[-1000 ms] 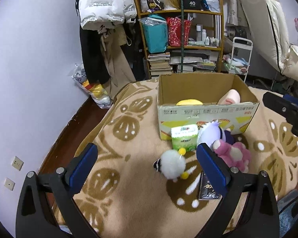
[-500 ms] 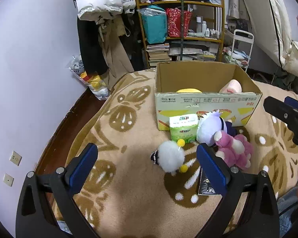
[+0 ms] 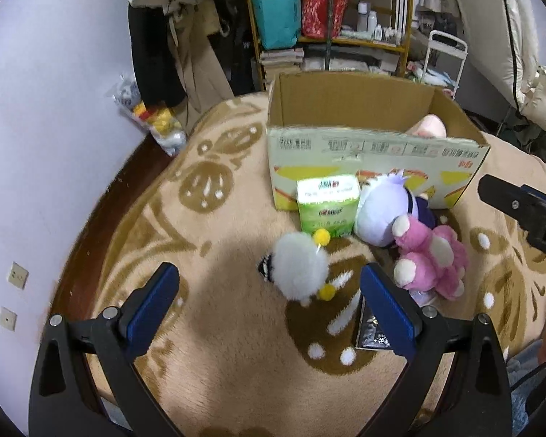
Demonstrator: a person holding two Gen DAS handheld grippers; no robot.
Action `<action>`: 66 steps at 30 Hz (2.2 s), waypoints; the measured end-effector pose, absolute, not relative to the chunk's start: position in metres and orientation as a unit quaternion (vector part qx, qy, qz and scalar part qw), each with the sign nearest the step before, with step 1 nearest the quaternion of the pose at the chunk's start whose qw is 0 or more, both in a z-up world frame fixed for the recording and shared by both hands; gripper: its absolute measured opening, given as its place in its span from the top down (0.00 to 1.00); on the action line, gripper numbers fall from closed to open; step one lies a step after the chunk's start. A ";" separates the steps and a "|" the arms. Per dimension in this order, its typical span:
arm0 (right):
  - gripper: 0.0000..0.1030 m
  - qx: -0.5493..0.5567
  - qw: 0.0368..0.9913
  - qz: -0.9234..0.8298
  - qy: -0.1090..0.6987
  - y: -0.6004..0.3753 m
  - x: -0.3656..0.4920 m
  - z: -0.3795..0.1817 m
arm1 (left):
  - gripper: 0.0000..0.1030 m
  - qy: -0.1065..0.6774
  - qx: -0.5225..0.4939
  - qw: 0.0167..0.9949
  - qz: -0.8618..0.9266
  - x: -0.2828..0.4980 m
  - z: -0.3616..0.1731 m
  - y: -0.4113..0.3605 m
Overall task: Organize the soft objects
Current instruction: 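Move both tools back toward the remaining toys beside the box, then grasp the black Face tissue pack with the left tool while the right tool grasps the pink plush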
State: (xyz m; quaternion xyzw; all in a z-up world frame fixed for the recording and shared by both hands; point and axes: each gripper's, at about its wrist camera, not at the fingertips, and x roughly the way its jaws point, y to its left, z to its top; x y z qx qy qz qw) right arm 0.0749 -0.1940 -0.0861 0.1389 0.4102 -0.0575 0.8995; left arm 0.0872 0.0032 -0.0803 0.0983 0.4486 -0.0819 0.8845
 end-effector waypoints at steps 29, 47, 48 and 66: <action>0.04 0.118 0.855 -0.056 0.502 -0.187 0.097 -0.136 | 0.05 0.507 0.130 0.843 -0.123 0.077 -0.128 -0.044; 0.04 0.106 0.834 -0.021 0.541 -0.169 0.108 -0.159 | 0.05 0.568 0.139 0.798 -0.145 0.082 -0.170 -0.058; 0.04 0.113 0.829 -0.022 0.547 -0.170 0.109 -0.163 | 0.05 0.568 0.140 0.798 -0.145 0.082 -0.171 -0.058; 0.22 0.220 0.795 -0.005 0.565 -0.206 0.107 -0.175 | 0.05 0.591 0.141 0.780 -0.147 0.079 -0.188 -0.060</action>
